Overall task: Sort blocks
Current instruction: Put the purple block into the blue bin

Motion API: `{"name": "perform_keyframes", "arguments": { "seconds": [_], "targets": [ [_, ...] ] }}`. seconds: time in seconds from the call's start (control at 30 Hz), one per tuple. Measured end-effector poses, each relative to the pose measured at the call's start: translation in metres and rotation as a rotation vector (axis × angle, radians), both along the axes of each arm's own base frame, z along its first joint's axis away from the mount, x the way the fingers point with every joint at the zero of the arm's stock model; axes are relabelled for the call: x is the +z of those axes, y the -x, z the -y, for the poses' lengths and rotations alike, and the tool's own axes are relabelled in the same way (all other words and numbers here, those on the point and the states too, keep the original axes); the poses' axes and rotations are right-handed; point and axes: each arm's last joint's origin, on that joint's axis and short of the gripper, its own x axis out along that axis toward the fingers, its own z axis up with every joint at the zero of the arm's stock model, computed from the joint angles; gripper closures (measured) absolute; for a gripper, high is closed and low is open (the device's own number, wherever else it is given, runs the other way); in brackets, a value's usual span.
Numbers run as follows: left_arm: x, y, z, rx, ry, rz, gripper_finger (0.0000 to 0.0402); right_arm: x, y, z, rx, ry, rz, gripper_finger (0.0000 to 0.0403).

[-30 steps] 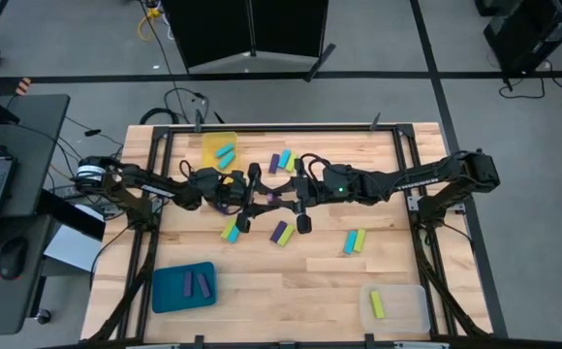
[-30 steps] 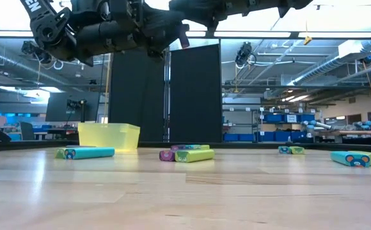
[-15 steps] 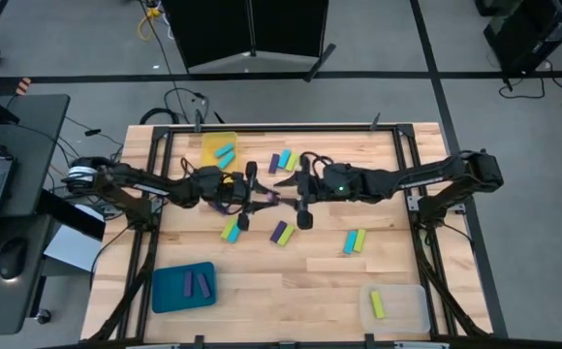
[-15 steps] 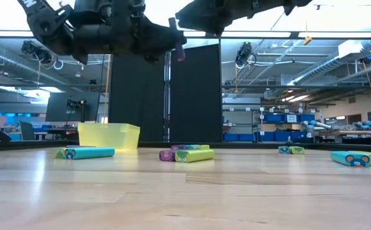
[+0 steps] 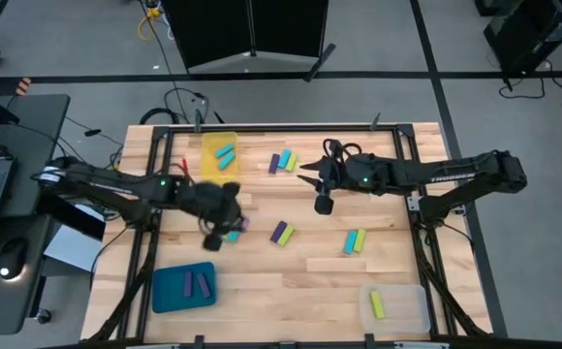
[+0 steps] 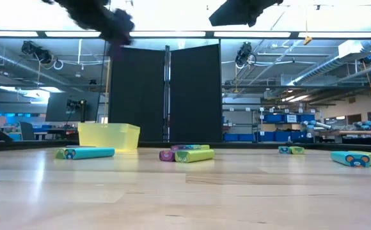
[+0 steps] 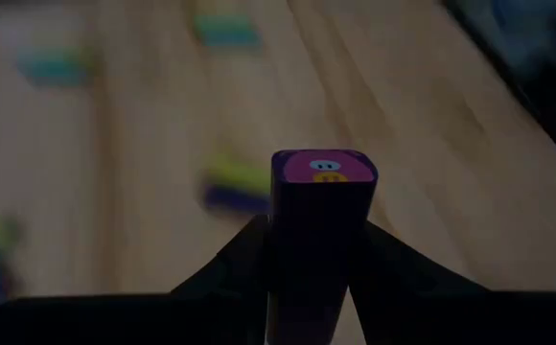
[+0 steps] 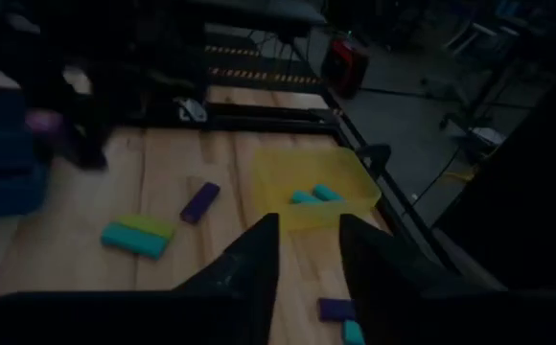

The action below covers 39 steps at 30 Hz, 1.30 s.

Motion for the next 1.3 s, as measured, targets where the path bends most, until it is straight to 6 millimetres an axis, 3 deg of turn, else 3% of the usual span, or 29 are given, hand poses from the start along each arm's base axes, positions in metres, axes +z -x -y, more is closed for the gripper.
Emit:
{"name": "perform_keyframes", "arguments": {
  "seconds": [0.13,0.4,0.67,0.8,0.97,1.3],
  "targets": [
    [0.010,0.022,0.022,-0.073,-0.018,-0.227,0.0285,-0.008,-0.005,0.000,-0.002,-0.002,-0.039,0.0331],
    [-0.002,0.054,0.051,-0.050,0.056,-0.518,0.0285,-0.026,-0.018,0.000,0.000,-0.002,-0.103,0.0393],
    [-0.039,0.062,0.072,-0.013,0.221,-0.574,0.0285,-0.034,-0.023,0.001,-0.002,-0.003,-0.135,0.0374],
    [-0.044,0.063,0.084,-0.029,0.285,-0.543,0.0285,-0.035,-0.023,0.001,-0.002,-0.001,-0.137,0.0375],
    [-0.050,0.069,0.087,-0.013,0.278,-0.579,0.0285,-0.035,-0.023,0.003,-0.011,-0.004,-0.139,0.0390],
    [-0.094,0.095,0.086,0.066,0.329,-0.826,0.0285,-0.035,-0.023,0.006,-0.043,0.011,-0.140,0.0379]
  ]
}}
